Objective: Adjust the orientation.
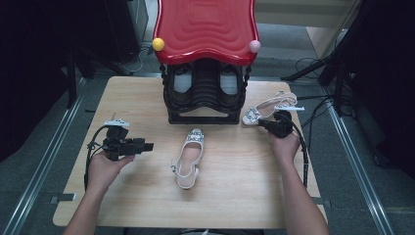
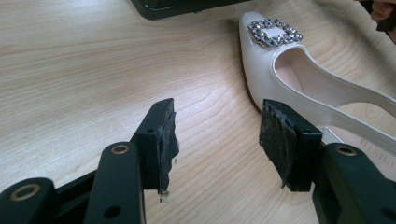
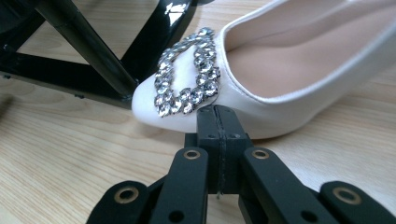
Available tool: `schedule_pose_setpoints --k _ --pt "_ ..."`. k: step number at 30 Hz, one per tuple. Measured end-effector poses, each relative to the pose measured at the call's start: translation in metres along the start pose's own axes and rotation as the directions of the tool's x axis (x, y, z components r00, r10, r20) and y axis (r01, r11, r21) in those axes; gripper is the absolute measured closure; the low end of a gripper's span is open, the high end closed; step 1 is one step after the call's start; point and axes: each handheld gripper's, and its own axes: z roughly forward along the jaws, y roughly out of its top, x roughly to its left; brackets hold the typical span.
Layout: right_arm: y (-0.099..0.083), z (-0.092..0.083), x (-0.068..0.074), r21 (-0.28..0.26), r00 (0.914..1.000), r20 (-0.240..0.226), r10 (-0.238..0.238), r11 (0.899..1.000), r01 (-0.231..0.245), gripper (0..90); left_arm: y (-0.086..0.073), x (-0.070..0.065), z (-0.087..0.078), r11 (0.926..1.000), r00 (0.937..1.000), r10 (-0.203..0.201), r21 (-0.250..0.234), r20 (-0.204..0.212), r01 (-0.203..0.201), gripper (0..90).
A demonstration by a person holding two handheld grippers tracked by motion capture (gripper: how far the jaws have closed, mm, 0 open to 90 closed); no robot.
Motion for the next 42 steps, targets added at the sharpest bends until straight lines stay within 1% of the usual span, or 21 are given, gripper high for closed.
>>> schedule_pose_setpoints --k 3,5,7,8,11,13,14,17,21,23,25,27,29,30,32,34,35,36,38,40,42 --pt "0.003 0.004 0.005 0.006 1.0000 0.002 -0.010 1.000 0.010 90.0 -0.003 0.000 -0.003 1.0000 1.0000 -0.006 -0.001 -0.003 0.006 45.8" --pt "0.005 0.007 0.007 0.009 1.0000 -0.001 -0.005 1.000 0.005 90.0 -0.004 -0.002 -0.005 0.9997 1.0000 0.007 -0.022 -0.005 -0.007 45.9" --pt "0.007 0.010 0.008 0.008 0.9999 -0.002 -0.012 1.000 0.012 90.0 -0.005 -0.004 -0.009 0.9991 0.9997 0.023 -0.037 0.008 -0.023 45.9" --pt "0.009 0.013 0.009 0.006 0.9999 -0.002 -0.016 1.000 0.016 90.0 -0.005 -0.004 -0.009 0.9989 0.9997 0.022 -0.041 0.010 -0.022 45.5" --pt "0.012 0.015 0.008 0.004 1.0000 -0.006 -0.005 1.000 0.005 90.0 -0.008 -0.004 -0.010 0.9995 0.9998 0.019 -0.024 0.008 -0.019 45.0" --pt "0.013 0.016 0.007 0.009 0.9999 -0.013 0.008 1.000 -0.008 90.0 -0.010 -0.004 -0.009 0.9997 0.9996 0.025 -0.004 -0.010 -0.025 44.8" --pt "0.014 0.018 0.006 0.000 0.9999 -0.014 0.004 1.000 -0.004 90.0 -0.011 -0.004 -0.008 0.9997 0.9996 0.023 0.000 -0.014 -0.023 44.7" --pt "0.016 0.020 0.006 0.003 0.9997 -0.017 0.015 1.000 -0.015 90.0 -0.012 -0.003 -0.007 0.9996 0.9996 0.023 0.015 -0.017 -0.022 44.0" --pt "0.017 0.022 0.005 -0.004 0.9997 -0.018 0.013 1.000 -0.014 90.0 -0.013 -0.003 -0.007 0.9997 0.9996 0.019 0.013 -0.020 -0.019 43.7" --pt "0.018 0.023 0.005 -0.009 0.9999 -0.011 0.002 1.000 -0.002 90.0 -0.012 -0.003 -0.007 0.9997 0.9996 0.020 0.013 -0.022 -0.020 43.6" --pt "0.019 0.025 0.006 -0.010 1.0000 -0.003 -0.004 1.000 0.004 90.0 -0.013 -0.003 -0.006 0.9998 0.9997 0.017 0.014 -0.020 -0.016 43.6" --pt "0.023 0.027 0.006 0.003 1.0000 -0.005 0.001 1.000 -0.001 90.0 -0.013 -0.003 -0.005 0.9997 0.9997 0.018 0.019 -0.016 -0.018 43.6" --pt "0.024 0.030 0.007 -0.005 0.9998 0.000 -0.017 1.000 0.017 90.0 -0.013 -0.003 -0.004 0.9996 0.9997 0.019 0.020 -0.014 -0.019 43.6" --pt "0.024 0.030 0.007 -0.005 0.9998 0.000 -0.017 1.000 0.017 90.0 -0.012 -0.003 -0.004 0.9997 0.9999 0.015 0.020 -0.008 -0.015 43.6" --pt "0.025 0.029 0.006 0.002 0.9997 -0.006 -0.022 1.000 0.022 90.0 -0.012 -0.003 -0.005 0.9998 0.9999 0.012 0.017 0.006 -0.012 43.6" --pt "0.025 0.027 0.007 0.009 0.9998 0.003 -0.021 1.000 0.021 90.0 -0.011 -0.003 -0.005 0.9999 0.9999 0.013 0.011 0.004 -0.013 43.6" --pt "0.027 0.022 0.005 0.002 0.9993 0.017 -0.034 0.999 0.034 90.0 -0.011 -0.002 -0.005 0.9998 0.9999 0.017 0.009 0.000 -0.017 43.6" --pt "0.027 0.022 0.005 0.002 0.9993 0.017 -0.034 0.999 0.034 90.0 -0.011 -0.002 -0.005 0.9998 0.9999 0.015 0.009 0.000 -0.015 43.6" --pt "0.030 0.016 0.001 0.003 0.9994 0.014 -0.031 1.000 0.031 90.0 -0.010 -0.002 -0.005 0.9997 0.9998 0.020 0.013 0.002 -0.020 43.6" --pt "0.032 0.007 -0.003 -0.003 0.9990 0.029 -0.034 0.999 0.035 90.0 -0.009 -0.003 -0.005 0.9997 0.9998 0.020 0.017 0.007 -0.020 43.6" --pt "0.034 -0.002 -0.008 -0.019 0.9992 0.034 -0.019 1.000 0.020 90.0 -0.008 -0.004 -0.003 0.9996 0.9997 0.024 0.017 0.008 -0.024 43.6"
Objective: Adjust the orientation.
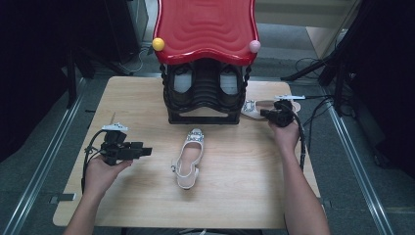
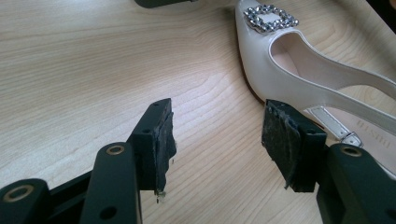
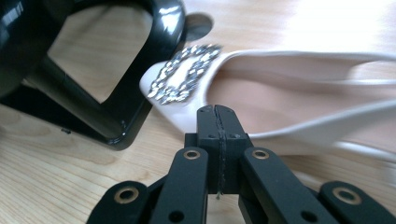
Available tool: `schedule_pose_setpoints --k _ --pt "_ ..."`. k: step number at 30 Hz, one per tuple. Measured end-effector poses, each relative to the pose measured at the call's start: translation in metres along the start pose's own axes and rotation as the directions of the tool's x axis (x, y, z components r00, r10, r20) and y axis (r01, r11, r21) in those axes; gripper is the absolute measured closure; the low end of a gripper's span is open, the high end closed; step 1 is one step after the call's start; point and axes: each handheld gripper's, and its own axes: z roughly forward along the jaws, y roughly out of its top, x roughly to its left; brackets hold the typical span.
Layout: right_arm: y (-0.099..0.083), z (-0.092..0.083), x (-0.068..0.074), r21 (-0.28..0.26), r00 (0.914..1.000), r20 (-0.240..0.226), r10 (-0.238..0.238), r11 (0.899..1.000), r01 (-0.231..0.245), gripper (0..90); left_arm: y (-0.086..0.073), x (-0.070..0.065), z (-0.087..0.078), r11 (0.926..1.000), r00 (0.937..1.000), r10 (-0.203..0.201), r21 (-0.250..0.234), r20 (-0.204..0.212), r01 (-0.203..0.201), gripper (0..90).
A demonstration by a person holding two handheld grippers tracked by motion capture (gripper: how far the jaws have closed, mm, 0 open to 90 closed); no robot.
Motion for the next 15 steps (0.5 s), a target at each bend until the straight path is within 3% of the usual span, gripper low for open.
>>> schedule_pose_setpoints --k 12,15 --pt "0.019 -0.041 -0.023 -0.080 0.9955 0.086 0.041 0.996 -0.035 90.0 0.003 -0.003 0.009 0.9994 0.9998 0.022 0.027 0.001 -0.022 43.6" --pt "0.026 -0.046 -0.029 -0.074 0.9953 0.079 0.055 0.996 -0.049 90.0 0.002 -0.004 0.010 0.9993 0.9997 0.026 0.028 -0.001 -0.026 43.7"
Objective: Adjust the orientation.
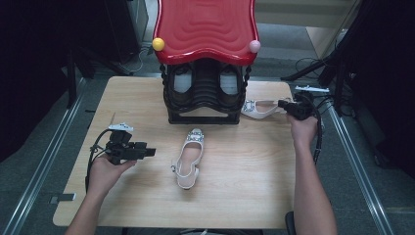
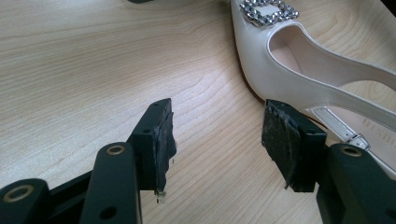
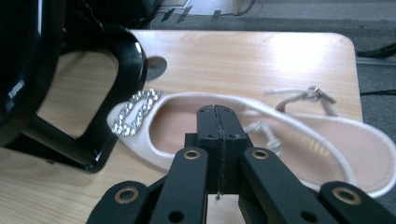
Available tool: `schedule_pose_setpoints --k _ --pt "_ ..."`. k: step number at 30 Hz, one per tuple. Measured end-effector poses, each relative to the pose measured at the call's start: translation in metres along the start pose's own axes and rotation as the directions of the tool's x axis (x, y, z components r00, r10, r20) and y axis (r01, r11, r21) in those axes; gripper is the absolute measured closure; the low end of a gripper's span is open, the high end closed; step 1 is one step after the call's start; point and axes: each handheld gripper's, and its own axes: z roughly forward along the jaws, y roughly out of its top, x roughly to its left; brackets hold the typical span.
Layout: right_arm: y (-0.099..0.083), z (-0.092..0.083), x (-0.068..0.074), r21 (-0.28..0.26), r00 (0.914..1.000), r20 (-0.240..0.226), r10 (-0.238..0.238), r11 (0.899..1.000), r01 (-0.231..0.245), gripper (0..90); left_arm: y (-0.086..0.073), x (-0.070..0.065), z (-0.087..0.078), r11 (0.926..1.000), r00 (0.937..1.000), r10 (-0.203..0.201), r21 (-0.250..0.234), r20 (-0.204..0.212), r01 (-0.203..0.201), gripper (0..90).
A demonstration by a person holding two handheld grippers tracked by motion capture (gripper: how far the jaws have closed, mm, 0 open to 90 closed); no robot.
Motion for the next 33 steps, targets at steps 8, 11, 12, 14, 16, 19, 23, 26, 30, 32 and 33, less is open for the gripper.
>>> schedule_pose_setpoints --k 8,11,12,14,16,19,23,26,30,32,33 --pt "0.011 0.004 -0.015 -0.003 0.9968 0.079 -0.008 1.000 0.008 90.0 -0.002 -0.001 0.002 1.0000 1.0000 0.001 0.009 -0.007 -0.001 43.7" --pt "0.004 0.011 -0.024 0.015 0.9964 0.081 0.025 1.000 -0.026 90.0 -0.002 0.000 0.002 0.9999 1.0000 -0.003 0.010 -0.007 0.003 43.6" --pt "0.001 0.014 -0.026 0.030 0.9963 0.076 0.040 0.999 -0.043 90.0 -0.003 0.000 0.002 0.9999 0.9999 -0.005 0.009 -0.010 0.005 43.7" --pt "-0.004 0.018 -0.029 0.051 0.9976 0.049 0.050 0.997 -0.053 90.0 -0.003 0.000 0.002 0.9999 0.9999 -0.002 0.012 -0.011 0.003 43.7" --pt "-0.005 0.020 -0.027 0.059 0.9981 0.040 0.046 0.997 -0.049 90.0 -0.004 0.000 0.001 0.9999 1.0000 0.000 0.014 -0.008 0.000 43.6" --pt "-0.008 0.025 -0.022 0.096 0.9994 0.034 0.009 0.995 -0.012 90.0 -0.003 0.000 0.001 1.0000 1.0000 -0.001 0.009 -0.010 0.001 43.6" --pt "-0.012 0.024 -0.019 0.097 0.9995 0.027 0.017 0.995 -0.019 90.0 -0.003 0.000 0.001 1.0000 1.0000 0.001 0.005 -0.008 -0.001 43.7" --pt "-0.014 0.022 -0.018 0.105 0.9995 0.017 0.027 0.994 -0.029 90.0 -0.002 0.000 0.000 1.0000 1.0000 -0.001 0.004 -0.004 0.001 43.7" --pt "-0.015 0.020 -0.014 0.110 0.9997 -0.002 0.025 0.994 -0.025 90.0 0.000 0.001 0.001 1.0000 1.0000 0.000 -0.002 -0.001 0.000 43.6" --pt "-0.016 0.020 -0.011 0.106 0.9993 -0.019 0.031 0.994 -0.029 90.0 0.001 0.001 0.001 1.0000 1.0000 0.005 0.002 0.003 -0.005 43.6" --pt "-0.016 0.020 -0.009 0.107 0.9995 -0.020 0.023 0.994 -0.021 90.0 0.001 0.001 0.002 1.0000 1.0000 0.006 0.004 0.003 -0.006 43.7"
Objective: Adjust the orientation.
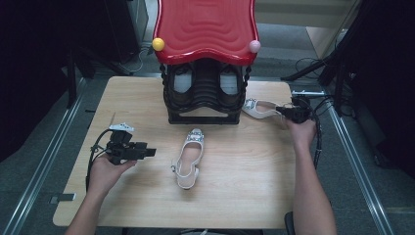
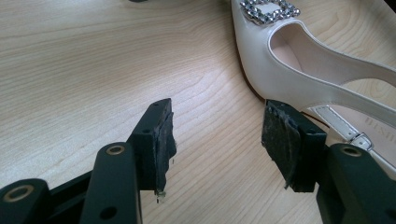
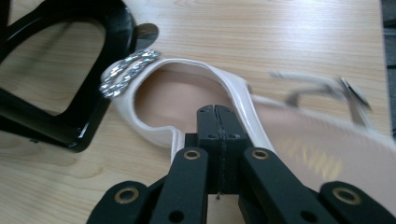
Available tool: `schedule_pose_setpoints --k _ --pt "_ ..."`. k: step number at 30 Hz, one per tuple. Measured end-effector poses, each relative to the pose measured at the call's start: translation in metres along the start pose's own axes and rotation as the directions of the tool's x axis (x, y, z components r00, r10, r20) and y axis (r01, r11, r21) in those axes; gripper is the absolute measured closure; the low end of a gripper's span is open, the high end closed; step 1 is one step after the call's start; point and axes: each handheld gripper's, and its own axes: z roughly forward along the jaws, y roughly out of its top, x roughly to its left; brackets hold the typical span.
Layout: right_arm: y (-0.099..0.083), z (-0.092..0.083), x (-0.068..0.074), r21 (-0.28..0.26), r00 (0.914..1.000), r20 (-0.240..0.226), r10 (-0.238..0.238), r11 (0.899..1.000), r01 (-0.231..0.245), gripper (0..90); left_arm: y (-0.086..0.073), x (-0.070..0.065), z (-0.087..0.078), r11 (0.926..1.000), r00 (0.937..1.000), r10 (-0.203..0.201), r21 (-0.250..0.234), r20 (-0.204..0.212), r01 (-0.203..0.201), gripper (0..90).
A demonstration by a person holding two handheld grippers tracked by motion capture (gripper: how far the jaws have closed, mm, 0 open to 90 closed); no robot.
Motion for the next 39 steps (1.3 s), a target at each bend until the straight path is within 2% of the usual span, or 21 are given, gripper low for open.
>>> schedule_pose_setpoints --k 7,13,16,23,36,39 --pt "-0.002 0.000 0.008 0.004 0.9999 -0.009 -0.009 1.000 0.009 90.0 0.005 -0.001 0.004 0.9999 0.9998 0.014 0.008 0.011 -0.014 43.6" --pt "-0.005 -0.002 0.011 0.013 0.9998 -0.020 0.006 1.000 -0.006 90.0 0.008 -0.002 0.007 0.9998 0.9998 0.018 0.011 0.011 -0.018 43.6" --pt "-0.006 -0.002 0.016 0.013 0.9997 -0.020 -0.013 1.000 0.013 90.0 0.010 -0.002 0.008 0.9998 0.9997 0.021 0.006 0.014 -0.021 43.7" --pt "-0.008 -0.001 0.024 0.026 0.9993 -0.029 -0.023 0.999 0.024 90.0 0.013 -0.003 0.011 0.9995 0.9994 0.028 0.013 0.021 -0.028 43.6" --pt "-0.007 0.007 0.039 0.026 0.9975 -0.071 -0.002 1.000 0.004 90.0 0.013 -0.002 0.009 0.9996 0.9995 0.026 0.011 0.017 -0.027 43.6" --pt "-0.006 0.009 0.040 0.027 0.9983 -0.056 -0.016 0.999 0.018 90.0 0.012 -0.002 0.008 0.9997 0.9996 0.024 0.008 0.012 -0.024 43.6"
